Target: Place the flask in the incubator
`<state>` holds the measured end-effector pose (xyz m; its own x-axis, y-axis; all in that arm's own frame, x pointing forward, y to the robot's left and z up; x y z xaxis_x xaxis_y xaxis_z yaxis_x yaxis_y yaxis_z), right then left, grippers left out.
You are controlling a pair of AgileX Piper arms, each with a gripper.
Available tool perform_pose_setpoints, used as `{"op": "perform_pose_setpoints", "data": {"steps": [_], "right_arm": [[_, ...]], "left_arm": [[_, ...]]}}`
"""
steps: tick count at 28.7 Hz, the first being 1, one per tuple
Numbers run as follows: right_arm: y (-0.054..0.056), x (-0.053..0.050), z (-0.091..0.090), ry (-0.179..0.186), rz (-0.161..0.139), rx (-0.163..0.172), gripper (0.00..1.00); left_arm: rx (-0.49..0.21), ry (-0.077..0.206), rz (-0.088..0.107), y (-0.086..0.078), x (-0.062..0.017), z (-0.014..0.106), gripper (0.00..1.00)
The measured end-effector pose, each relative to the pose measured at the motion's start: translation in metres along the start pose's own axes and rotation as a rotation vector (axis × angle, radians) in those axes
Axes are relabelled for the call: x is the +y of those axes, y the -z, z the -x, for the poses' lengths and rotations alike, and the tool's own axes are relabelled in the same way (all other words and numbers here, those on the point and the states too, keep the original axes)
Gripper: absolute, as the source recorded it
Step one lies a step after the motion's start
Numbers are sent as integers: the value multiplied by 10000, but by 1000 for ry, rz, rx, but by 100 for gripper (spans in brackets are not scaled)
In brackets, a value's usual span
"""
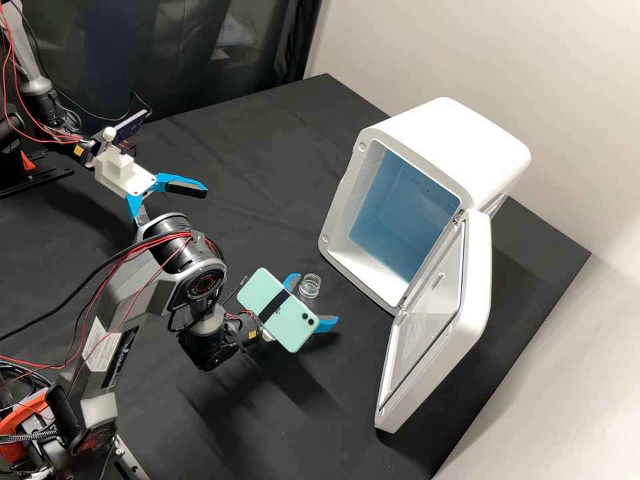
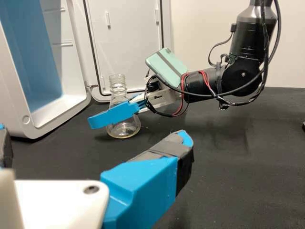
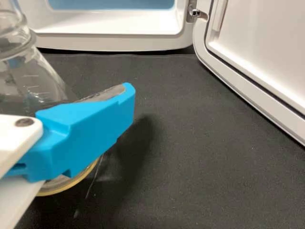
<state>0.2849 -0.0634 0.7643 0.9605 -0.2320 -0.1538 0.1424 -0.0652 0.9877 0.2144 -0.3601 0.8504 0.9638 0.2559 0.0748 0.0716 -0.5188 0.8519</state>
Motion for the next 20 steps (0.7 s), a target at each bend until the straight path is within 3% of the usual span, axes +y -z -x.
{"op": "perform_pose_setpoints", "data": {"steps": [20], "right_arm": [[-1, 1, 0, -2, -1, -1, 0]], "left_arm": [[-9, 6, 0, -23, -14, 5, 100]]}}
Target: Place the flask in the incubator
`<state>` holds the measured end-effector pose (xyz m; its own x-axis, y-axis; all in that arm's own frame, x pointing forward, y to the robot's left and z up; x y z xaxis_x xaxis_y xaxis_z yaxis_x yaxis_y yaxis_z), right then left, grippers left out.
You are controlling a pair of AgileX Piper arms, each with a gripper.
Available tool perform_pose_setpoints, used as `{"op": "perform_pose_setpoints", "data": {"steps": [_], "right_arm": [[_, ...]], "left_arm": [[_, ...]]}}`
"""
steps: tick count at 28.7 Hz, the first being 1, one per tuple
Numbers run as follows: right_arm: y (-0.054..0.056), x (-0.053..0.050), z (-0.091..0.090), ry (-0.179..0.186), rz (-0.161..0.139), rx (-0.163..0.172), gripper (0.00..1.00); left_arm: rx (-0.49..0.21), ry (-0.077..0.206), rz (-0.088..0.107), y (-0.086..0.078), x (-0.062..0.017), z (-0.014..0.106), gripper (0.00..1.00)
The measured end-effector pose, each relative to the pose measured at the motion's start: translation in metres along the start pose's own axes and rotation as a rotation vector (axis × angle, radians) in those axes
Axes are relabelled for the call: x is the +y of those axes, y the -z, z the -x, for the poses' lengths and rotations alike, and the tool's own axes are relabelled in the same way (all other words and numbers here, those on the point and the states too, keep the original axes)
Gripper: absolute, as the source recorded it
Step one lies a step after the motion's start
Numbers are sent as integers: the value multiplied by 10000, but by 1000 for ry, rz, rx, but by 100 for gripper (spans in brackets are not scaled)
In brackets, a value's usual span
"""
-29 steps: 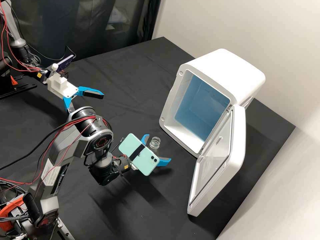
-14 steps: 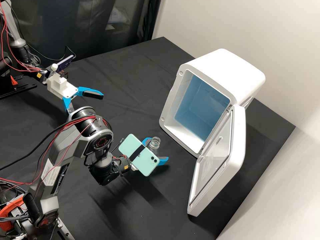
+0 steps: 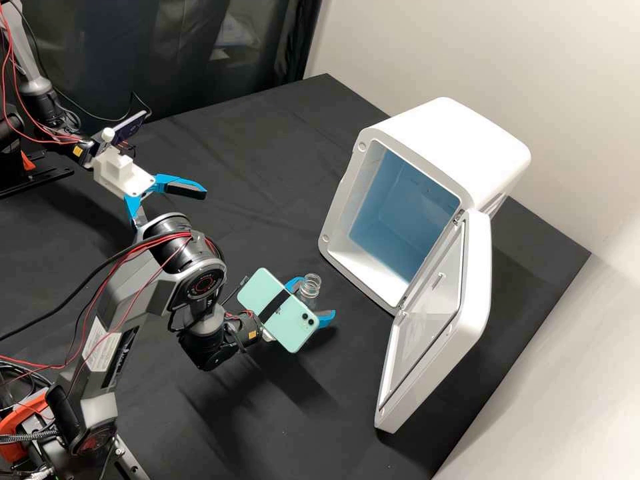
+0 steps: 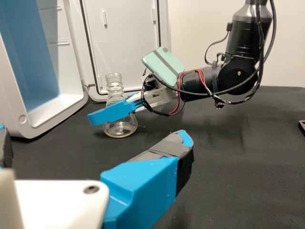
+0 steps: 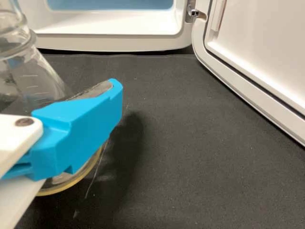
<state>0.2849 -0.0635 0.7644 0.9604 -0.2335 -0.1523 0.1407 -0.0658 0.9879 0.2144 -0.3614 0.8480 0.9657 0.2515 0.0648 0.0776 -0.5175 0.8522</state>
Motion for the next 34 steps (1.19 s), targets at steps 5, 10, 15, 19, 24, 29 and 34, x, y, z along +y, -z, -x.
{"op": "perform_pose_setpoints", "data": {"steps": [5, 10, 15, 19, 24, 29, 34], "right_arm": [[-4, 11, -9, -2, -21, -3, 0], [-11, 158, 13, -16, -89, -23, 0], [72, 394, 37, -94, -131, 13, 0], [135, 494, 60, -124, -142, 43, 0], [219, 576, 107, -145, -157, 82, 0], [302, 665, 92, -164, -152, 104, 0], [420, 741, -28, -168, -156, 107, 0]], "left_arm": [[1, 4, 1, 0, -9, 8, 100], [-1, -8, -2, -7, 16, 17, 100], [-2, -12, -3, -9, 24, 19, 100], [-2, -12, -3, -9, 24, 19, 100], [-2, -12, -3, -9, 24, 19, 100], [-2, -12, -3, -9, 24, 19, 100], [-2, -12, -3, -9, 24, 19, 100]]}}
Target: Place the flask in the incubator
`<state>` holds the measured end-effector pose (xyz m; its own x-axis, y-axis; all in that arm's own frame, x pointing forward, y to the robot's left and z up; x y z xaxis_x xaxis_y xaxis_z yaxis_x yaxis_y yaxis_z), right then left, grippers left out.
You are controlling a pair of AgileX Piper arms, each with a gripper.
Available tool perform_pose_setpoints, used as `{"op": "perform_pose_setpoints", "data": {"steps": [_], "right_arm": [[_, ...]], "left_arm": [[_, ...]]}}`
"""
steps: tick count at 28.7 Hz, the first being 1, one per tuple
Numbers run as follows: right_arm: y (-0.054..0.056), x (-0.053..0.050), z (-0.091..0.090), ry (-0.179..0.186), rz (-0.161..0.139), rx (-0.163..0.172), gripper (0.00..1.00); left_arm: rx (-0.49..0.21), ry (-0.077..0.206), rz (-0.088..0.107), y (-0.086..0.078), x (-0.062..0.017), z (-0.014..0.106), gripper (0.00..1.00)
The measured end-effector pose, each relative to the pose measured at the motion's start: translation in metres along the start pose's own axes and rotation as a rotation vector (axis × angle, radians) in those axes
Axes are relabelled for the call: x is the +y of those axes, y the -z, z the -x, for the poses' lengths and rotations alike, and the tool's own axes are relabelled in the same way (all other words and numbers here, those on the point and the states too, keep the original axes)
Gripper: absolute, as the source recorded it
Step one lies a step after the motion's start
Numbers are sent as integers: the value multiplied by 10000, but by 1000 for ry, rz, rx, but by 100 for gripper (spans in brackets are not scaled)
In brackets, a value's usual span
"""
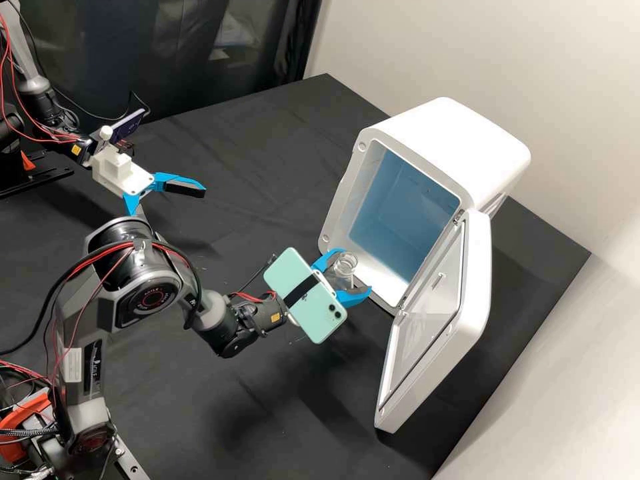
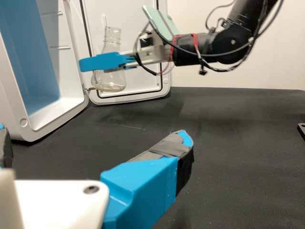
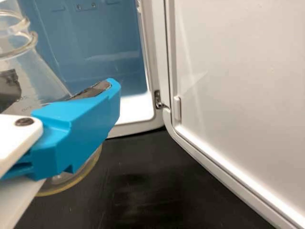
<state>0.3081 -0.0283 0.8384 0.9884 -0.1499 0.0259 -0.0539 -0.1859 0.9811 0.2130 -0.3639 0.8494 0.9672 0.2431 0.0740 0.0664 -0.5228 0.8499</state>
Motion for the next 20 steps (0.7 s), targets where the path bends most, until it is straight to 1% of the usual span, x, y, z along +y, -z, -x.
{"op": "perform_pose_setpoints", "data": {"steps": [3, 6, 8, 10, 12, 14, 17, 20], "right_arm": [[90, 24, -112, -2, -3, 8, 0], [212, 89, -285, -26, -5, 20, 0], [262, 113, -392, -39, -1, 17, 0], [311, 138, -523, -58, -3, 0, 0], [361, 141, -619, -62, 1, -3, 0], [392, 123, -718, -54, 12, -13, 0], [480, 90, -903, -46, 42, -35, 0], [544, 46, -1042, -38, 61, -50, 0]], "left_arm": [[0, 0, 0, 0, 0, 0, 100], [0, 0, 0, 0, 0, 0, 100], [0, 0, 0, 0, 0, 0, 100], [0, 0, 0, 0, 0, 0, 100], [0, 0, 0, 0, 0, 0, 100], [0, 0, 0, 0, 0, 0, 100], [-5, 1, -1, -11, -2, -2, 100], [-8, 3, 0, -17, -10, -6, 100]]}}
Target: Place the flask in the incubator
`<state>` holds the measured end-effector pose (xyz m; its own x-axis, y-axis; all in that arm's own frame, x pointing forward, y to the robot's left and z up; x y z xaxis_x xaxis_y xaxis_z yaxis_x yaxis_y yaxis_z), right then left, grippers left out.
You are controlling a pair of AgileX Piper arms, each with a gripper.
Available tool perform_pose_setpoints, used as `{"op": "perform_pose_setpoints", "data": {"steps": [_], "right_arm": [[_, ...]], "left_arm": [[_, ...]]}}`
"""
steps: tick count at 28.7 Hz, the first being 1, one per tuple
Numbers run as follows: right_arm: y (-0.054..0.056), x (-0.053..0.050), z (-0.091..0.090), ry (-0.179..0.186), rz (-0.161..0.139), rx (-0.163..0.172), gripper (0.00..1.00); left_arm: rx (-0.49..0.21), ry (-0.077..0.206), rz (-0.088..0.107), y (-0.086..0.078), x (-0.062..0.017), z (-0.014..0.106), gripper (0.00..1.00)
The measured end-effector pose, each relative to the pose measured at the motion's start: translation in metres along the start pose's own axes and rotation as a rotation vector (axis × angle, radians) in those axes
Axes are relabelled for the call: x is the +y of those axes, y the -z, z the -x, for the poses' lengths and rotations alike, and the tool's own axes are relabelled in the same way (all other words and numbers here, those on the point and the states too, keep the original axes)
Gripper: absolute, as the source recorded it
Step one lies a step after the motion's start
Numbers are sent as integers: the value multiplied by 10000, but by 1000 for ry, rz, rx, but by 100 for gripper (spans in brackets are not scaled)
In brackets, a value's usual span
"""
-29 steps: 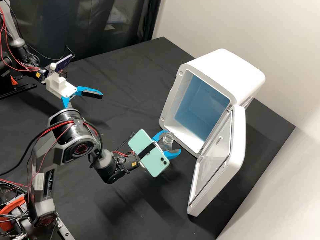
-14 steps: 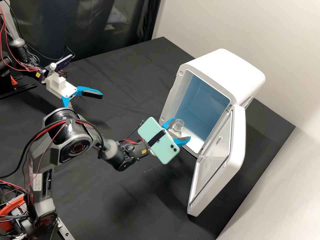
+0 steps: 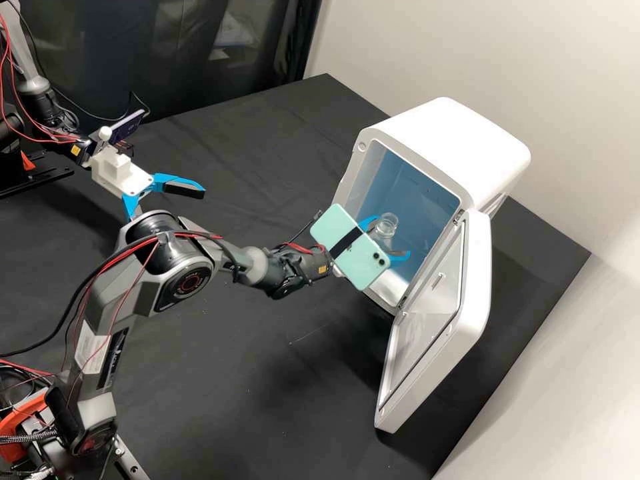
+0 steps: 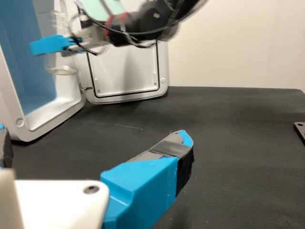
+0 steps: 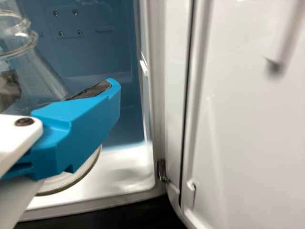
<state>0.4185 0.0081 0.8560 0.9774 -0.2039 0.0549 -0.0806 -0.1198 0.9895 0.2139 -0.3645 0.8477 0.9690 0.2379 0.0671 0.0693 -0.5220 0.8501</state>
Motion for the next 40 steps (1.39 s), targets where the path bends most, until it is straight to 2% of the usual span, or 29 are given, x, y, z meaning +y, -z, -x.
{"op": "perform_pose_setpoints", "data": {"steps": [1, 6, 10, 18, 22, 27, 29, 33, 34, 37, 40], "right_arm": [[55, -9, -72, -3, 9, -4, 0], [192, -58, -297, -2, 33, -30, 0], [287, -101, -485, 8, 69, -48, 0], [375, -130, -790, 17, 68, -104, 0], [391, -157, -906, 23, 75, -126, 0], [400, -255, -1004, 34, 94, -150, 0], [411, -333, -1034, 47, 130, -150, 0], [380, -488, -1070, 75, 168, -164, 0], [372, -554, -1075, 88, 178, -168, 0], [334, -645, -1082, 105, 171, -183, 0], [311, -664, -1093, 109, 183, -186, 0]], "left_arm": [[-2, 2, 0, -4, -4, -2, 100], [-4, -1, 0, -9, -2, -2, 100], [-4, 17, 4, -4, -42, -16, 100], [-21, 36, 3, -40, -82, -32, 100], [-21, 36, 3, -40, -82, -32, 100], [-21, 36, 3, -40, -82, -32, 100], [-21, 36, 3, -40, -82, -32, 100], [-21, 36, 3, -40, -82, -32, 100], [-21, 36, 3, -40, -82, -32, 100], [-21, 36, 3, -40, -82, -32, 100], [-21, 36, 3, -40, -82, -32, 100]]}}
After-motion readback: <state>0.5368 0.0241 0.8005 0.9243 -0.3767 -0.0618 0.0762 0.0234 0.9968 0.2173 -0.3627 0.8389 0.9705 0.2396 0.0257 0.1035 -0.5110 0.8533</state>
